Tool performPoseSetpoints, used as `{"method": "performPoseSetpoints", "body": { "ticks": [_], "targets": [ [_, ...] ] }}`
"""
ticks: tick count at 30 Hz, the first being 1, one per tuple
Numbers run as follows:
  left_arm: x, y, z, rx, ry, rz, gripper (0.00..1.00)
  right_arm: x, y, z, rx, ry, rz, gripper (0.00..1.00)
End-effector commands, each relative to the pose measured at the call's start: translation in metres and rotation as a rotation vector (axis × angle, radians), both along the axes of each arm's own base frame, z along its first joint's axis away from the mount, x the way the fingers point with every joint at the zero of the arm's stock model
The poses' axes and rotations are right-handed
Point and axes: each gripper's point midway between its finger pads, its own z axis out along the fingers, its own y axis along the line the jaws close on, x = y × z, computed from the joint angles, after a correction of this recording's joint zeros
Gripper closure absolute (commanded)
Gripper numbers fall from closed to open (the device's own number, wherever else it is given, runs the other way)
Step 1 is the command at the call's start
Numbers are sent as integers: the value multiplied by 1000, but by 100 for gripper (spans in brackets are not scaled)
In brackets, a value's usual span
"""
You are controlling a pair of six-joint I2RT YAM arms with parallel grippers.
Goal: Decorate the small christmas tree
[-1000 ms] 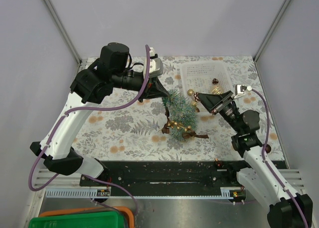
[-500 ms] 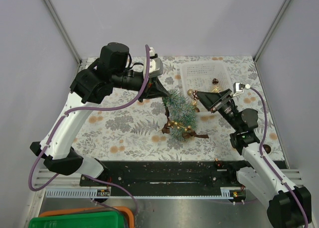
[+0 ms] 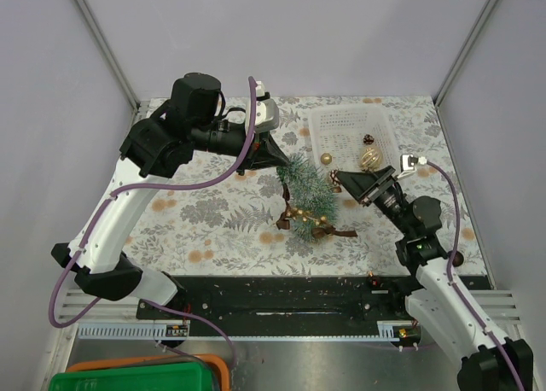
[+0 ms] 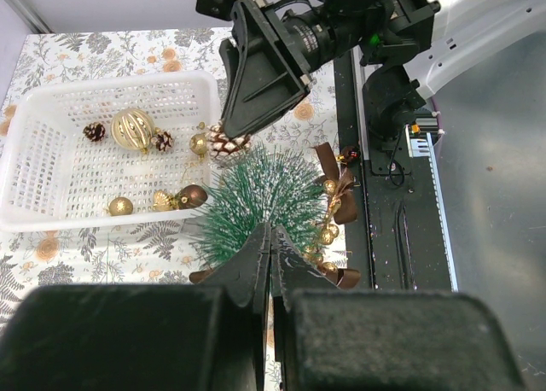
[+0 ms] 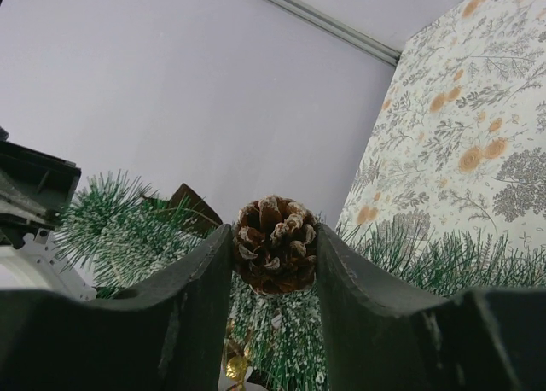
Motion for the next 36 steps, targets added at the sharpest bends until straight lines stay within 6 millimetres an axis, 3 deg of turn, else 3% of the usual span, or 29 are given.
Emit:
{"method": "performPoseSetpoints", "body": {
  "ticks": [1,9,15,36],
  "targets": [
    [-3,-1,21,-56,-46,-25,100,-8,-7,8,-22,-44,-28,70],
    [-3,-2,19,-52,-36,-26,100,-27,-10,9,-35,-41,-16,69],
    [-3,-2,21,-61,-37,-21,100,-37,-10,24,-52,-76,-2,68],
    [-4,-1,22,-61,-41,-19,100,-51,-11,64,-122,-173,4,69]
  ]
}}
